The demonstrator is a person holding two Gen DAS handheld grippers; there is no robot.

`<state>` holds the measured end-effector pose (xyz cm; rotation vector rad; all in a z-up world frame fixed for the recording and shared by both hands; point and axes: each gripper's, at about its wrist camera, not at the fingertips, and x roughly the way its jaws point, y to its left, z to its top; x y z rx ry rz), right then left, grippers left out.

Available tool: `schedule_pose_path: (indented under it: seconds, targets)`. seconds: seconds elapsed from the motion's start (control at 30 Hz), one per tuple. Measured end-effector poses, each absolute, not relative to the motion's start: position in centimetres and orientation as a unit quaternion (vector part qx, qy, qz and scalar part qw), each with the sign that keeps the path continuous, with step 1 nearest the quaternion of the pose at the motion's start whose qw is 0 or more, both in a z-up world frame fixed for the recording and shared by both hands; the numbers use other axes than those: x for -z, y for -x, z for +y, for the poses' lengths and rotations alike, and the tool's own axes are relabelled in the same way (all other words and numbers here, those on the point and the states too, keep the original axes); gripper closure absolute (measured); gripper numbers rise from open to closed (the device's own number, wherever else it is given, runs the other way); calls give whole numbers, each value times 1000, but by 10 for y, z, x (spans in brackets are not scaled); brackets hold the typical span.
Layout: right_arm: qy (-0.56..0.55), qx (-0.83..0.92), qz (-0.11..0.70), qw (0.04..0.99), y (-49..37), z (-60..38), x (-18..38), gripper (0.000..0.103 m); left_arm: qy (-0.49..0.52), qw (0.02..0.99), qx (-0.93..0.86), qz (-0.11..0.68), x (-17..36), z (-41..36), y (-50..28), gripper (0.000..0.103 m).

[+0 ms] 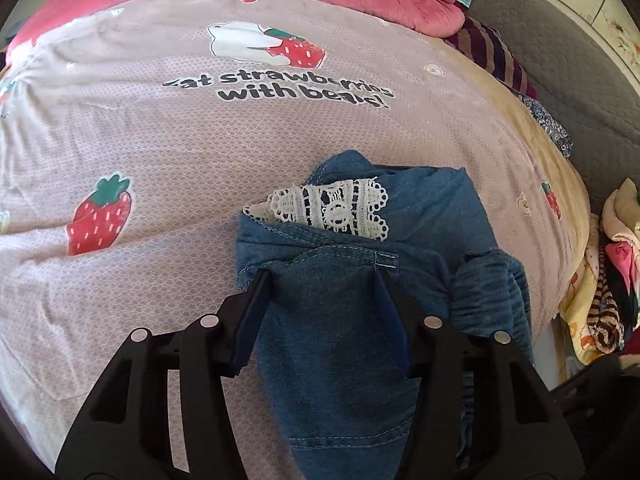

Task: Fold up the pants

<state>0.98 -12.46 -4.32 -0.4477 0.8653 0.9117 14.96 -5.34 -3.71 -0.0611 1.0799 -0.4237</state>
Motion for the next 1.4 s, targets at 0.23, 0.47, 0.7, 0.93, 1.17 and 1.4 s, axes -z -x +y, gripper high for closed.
schedule_pose_path:
  seconds: [0.23, 0.47, 0.7, 0.93, 1.17, 1.4]
  targets:
    - [175, -402, 434, 787, -14, -116, 48, 102, 31, 838, 194, 509, 35, -56, -149, 56]
    - [191, -380, 432, 796, -7, -109, 39, 98, 28, 844, 187, 502, 28, -56, -145, 55]
    - [159, -390, 420, 804, 7, -120, 18, 82, 26, 858, 180, 480, 15, -53, -136, 49]
    - [80, -377, 408, 828, 13, -153, -1, 77, 16, 878, 172, 446, -3, -53, -121, 42]
    - [22, -340, 379, 861, 9, -185, -26, 62, 7, 895, 160, 416, -22, -53, -104, 37]
    - [-5, -306, 355, 883, -2, -201, -39, 49, 6, 909, 156, 387, -40, -53, -86, 32]
